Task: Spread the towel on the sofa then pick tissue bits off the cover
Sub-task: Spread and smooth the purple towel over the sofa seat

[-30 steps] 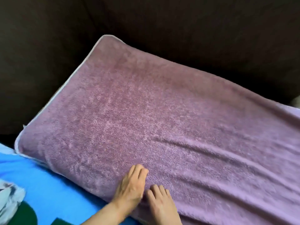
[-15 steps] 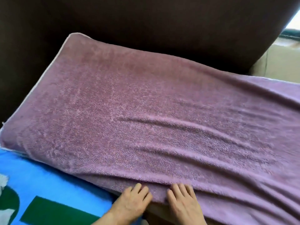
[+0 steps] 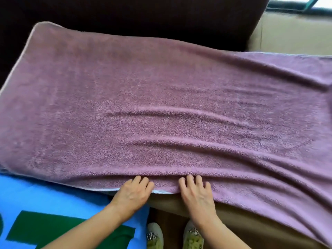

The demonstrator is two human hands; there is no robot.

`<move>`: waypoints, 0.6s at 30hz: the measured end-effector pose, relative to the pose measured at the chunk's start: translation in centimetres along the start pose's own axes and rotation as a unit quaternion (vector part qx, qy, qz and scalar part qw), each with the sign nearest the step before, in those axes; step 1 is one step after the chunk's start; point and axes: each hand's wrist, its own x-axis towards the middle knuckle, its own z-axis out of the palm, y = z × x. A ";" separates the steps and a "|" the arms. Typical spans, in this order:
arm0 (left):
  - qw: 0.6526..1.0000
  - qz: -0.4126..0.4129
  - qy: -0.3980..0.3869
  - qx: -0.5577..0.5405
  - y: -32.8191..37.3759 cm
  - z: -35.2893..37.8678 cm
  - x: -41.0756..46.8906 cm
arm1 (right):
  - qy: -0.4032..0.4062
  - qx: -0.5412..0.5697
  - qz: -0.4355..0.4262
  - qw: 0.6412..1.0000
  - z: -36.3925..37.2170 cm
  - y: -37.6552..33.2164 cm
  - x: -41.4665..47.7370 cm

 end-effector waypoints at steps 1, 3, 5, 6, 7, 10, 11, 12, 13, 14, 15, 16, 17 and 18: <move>1.000 0.001 0.005 0.000 -0.2 0.1 0.0 | -0.006 -0.002 0.020 1.000 -0.2 0.5 0.3; 1.000 0.022 0.022 -0.004 -0.1 0.4 -0.1 | -0.013 -0.006 0.042 0.999 -0.3 1.4 -0.4; 0.998 0.062 0.015 -0.015 0.0 1.0 -1.1 | 0.000 -0.008 0.016 1.000 0.0 1.8 -2.1; 0.996 0.087 0.004 -0.018 0.0 1.4 -1.7 | 0.005 -0.005 -0.009 1.000 0.4 1.7 -3.3; 0.994 0.106 -0.008 -0.018 0.0 1.9 -2.4 | 0.009 -0.002 -0.032 0.999 0.7 1.5 -4.5; 0.993 0.111 -0.030 -0.024 0.3 2.5 -3.0 | 0.008 0.011 -0.038 0.999 1.7 0.7 -7.0; 0.994 0.107 -0.029 -0.025 0.4 2.5 -2.9 | 0.007 0.016 -0.025 1.000 1.9 0.6 -7.2; 0.994 0.104 -0.026 -0.024 0.5 2.6 -2.7 | 0.008 0.020 -0.013 1.000 2.0 0.5 -7.3; 0.994 0.101 -0.023 -0.020 0.7 2.6 -2.6 | 0.009 0.023 -0.006 1.000 2.1 0.4 -7.4; 0.995 0.101 -0.019 -0.016 0.8 2.6 -2.5 | 0.011 0.025 -0.006 1.000 2.1 0.4 -7.5; 0.994 0.104 -0.016 -0.013 0.9 2.5 -2.5 | 0.009 0.025 -0.010 1.000 2.2 0.4 -7.8; 0.994 0.107 -0.016 -0.009 0.7 2.6 -2.5 | 0.006 0.027 -0.019 0.999 2.4 0.5 -7.9; 0.994 0.110 -0.016 -0.005 0.7 2.6 -2.6 | 0.000 0.032 -0.026 0.999 2.5 0.5 -8.1; 0.993 0.113 -0.019 -0.001 0.6 2.5 -2.7 | -0.008 0.038 -0.029 0.999 2.5 0.7 -8.3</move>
